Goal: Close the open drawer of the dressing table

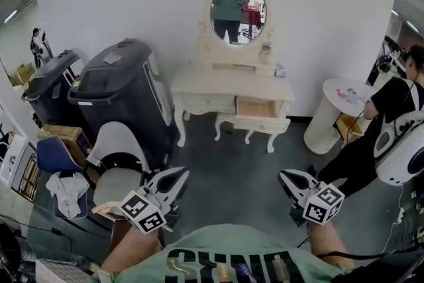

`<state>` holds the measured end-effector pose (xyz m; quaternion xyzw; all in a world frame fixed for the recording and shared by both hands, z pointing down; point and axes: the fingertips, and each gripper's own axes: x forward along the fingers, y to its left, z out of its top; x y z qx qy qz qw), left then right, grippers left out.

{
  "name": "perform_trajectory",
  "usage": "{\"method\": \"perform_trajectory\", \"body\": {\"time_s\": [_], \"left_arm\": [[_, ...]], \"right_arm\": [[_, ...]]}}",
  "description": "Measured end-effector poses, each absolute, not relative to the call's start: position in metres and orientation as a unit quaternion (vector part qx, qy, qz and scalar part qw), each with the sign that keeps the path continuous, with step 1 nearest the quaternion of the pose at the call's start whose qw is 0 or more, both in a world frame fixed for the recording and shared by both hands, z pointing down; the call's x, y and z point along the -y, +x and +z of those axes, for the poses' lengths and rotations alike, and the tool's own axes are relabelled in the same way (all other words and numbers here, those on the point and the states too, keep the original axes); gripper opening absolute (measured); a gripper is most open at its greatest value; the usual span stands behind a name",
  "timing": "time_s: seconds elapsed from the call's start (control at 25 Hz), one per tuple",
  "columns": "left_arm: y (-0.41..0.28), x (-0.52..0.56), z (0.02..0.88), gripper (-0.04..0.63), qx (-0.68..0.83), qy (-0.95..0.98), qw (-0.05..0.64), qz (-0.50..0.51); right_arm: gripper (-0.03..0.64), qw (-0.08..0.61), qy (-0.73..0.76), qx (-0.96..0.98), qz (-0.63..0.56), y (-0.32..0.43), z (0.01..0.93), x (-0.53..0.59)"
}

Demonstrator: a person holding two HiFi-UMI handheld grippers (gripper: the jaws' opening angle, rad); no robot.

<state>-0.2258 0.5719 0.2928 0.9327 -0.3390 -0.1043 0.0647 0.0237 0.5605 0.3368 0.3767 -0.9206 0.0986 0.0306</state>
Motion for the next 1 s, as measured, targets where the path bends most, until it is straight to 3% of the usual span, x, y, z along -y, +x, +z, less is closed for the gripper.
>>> {"method": "perform_trajectory", "body": {"time_s": [0.48,1.0], "left_arm": [[-0.333,-0.499,0.284,-0.002,0.309,0.943,0.057,-0.108],[-0.336,-0.426,0.298,-0.002,0.363,0.924,0.076,-0.09]], "right_arm": [[0.011,0.033,0.401,0.909,0.104,-0.079,0.326,-0.493],[0.011,0.044,0.325,0.937,0.117,-0.101,0.333,-0.389]]}}
